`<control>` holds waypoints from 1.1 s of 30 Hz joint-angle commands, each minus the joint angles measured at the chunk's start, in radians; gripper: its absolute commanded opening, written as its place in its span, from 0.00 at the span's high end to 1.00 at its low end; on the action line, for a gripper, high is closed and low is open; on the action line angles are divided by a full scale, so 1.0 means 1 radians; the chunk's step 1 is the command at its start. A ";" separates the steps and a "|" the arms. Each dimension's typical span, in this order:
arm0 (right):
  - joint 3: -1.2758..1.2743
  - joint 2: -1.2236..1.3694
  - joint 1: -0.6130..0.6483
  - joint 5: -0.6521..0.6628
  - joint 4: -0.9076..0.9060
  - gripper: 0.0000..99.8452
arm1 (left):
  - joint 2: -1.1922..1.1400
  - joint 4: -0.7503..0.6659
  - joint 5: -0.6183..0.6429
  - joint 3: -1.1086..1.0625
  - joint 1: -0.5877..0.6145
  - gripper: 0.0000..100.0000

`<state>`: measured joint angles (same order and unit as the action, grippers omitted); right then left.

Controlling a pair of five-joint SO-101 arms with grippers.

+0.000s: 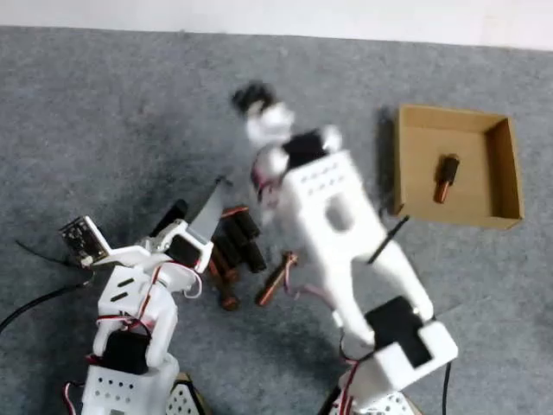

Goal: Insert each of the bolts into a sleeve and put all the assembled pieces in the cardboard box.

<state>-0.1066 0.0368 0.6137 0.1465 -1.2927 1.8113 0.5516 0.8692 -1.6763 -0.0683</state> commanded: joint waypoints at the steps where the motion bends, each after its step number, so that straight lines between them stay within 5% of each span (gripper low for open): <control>1: -0.315 -0.070 0.062 0.000 0.232 0.74 | 0.015 -0.031 0.003 -0.012 0.071 0.65; 13: -0.344 -0.064 0.186 -0.014 0.311 0.74 | 0.015 -0.031 0.086 0.025 0.189 0.65; 18: -0.348 -0.062 0.185 -0.170 0.415 0.74 | 0.015 -0.031 0.086 0.025 0.189 0.65; 23: -0.343 0.013 0.174 -0.189 0.423 0.74 | 0.015 -0.031 0.086 0.025 0.189 0.65; 33: -0.199 0.197 0.166 -0.190 0.231 0.74 | 0.015 -0.031 0.086 0.022 0.189 0.65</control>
<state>-0.3629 0.2256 0.7856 -0.0376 -0.9981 1.8113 0.5470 0.9475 -1.6732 0.1082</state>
